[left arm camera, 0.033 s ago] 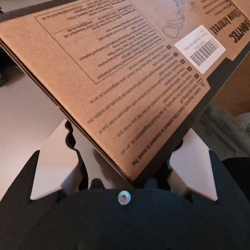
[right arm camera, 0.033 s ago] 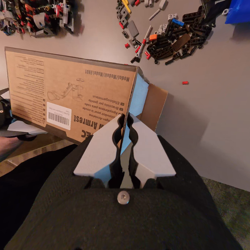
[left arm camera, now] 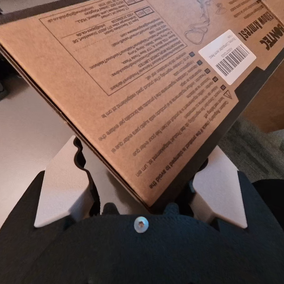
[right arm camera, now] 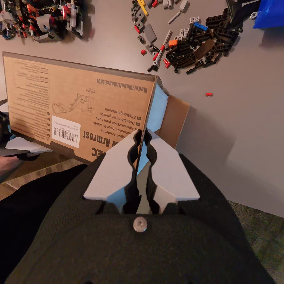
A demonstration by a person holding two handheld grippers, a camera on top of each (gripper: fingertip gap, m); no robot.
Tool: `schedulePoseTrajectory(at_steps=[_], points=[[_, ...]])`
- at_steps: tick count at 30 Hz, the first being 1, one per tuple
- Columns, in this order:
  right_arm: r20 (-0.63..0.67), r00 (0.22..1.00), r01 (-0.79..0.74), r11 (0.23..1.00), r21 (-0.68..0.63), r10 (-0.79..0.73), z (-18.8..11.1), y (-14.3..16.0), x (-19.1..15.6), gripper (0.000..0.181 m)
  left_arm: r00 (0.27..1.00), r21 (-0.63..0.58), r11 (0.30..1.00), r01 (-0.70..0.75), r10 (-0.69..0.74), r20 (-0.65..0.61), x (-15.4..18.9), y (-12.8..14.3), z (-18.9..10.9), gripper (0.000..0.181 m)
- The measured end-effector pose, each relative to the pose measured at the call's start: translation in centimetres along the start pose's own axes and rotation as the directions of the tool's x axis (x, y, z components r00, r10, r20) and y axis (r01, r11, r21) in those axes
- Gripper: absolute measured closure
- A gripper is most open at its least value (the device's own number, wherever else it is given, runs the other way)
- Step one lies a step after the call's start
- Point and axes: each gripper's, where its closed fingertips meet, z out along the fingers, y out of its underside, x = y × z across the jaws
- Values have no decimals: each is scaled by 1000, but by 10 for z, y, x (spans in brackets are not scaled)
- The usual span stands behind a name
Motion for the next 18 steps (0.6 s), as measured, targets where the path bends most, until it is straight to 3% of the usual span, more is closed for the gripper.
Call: schedulePoseTrajectory(at_steps=[7,18], points=[[36,999,-19,1000,13,19,-2,0,5,178,999,-33,999,-25,26,19,2,-9,-4,35],[102,992,-75,996,53,69,-8,3,26,178,985,-130,984,-125,139,100,16,-50,-18,34]])
